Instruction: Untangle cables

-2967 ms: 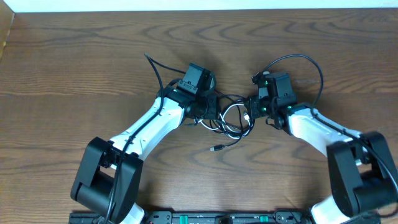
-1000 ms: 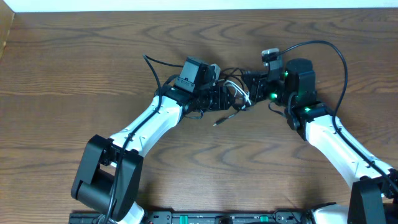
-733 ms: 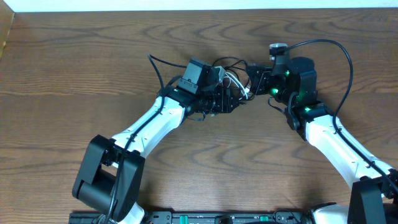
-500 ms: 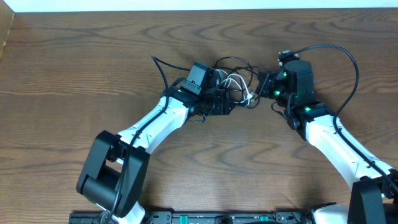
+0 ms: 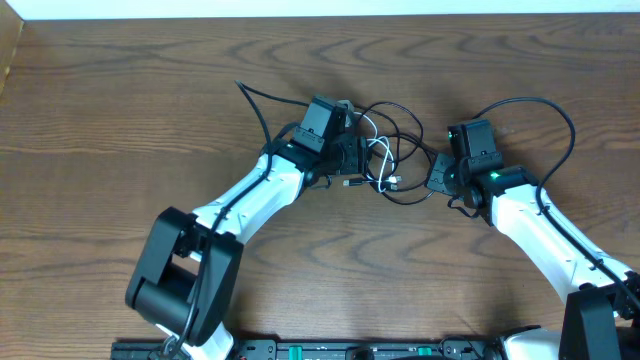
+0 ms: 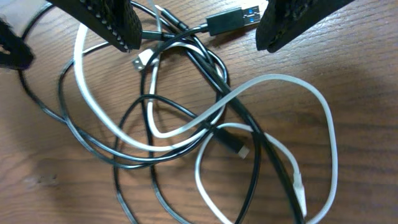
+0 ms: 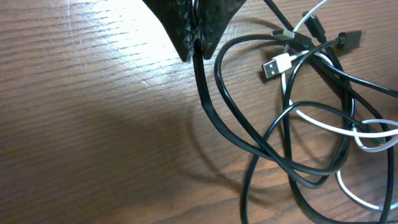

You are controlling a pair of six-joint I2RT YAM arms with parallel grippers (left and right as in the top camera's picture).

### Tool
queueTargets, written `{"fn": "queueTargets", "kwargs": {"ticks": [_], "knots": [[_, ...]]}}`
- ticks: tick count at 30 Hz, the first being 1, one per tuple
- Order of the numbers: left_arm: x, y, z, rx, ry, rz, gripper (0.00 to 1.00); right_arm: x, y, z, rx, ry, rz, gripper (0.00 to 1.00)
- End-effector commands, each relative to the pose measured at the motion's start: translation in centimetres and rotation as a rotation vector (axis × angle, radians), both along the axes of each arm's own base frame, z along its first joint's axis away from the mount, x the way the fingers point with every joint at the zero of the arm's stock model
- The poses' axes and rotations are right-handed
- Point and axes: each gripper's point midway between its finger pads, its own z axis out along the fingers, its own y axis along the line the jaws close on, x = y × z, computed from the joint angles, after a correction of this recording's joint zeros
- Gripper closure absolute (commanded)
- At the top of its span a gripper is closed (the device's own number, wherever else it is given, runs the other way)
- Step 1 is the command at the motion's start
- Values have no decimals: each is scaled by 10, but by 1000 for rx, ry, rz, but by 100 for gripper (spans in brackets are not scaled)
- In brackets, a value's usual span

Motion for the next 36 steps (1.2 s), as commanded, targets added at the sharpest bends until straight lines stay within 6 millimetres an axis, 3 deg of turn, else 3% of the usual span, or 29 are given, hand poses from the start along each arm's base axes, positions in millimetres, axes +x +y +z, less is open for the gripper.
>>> {"fn": "queueTargets", "kwargs": {"ticks": [1,6,11,16,23,29,33,36], "knots": [[-2,3,-23,20,65,33,36,3,-1,4,-10,-15,-17,99],[-3,2,-44,26,114,55,36,3,-1,4,-10,-15,-17,99],[4,-4,-54,16,94,49,36,3,-1,4,-9,-15,-17,99],[21,-17,-48,-31,7,43,36,3,-1,4,-6,-14,-15,99],[35,-7,-48,23,-51,101,59,2,0,3,-5,-9,-13,99],[23,-2,-57,56,1,95,92,4,-11,3,-82,-24,5,99],[14,10,-61,110,35,65,93,7,-29,6,-164,-44,-49,99],[10,28,-53,132,60,82,92,9,-52,8,-235,-51,-111,99]]}}
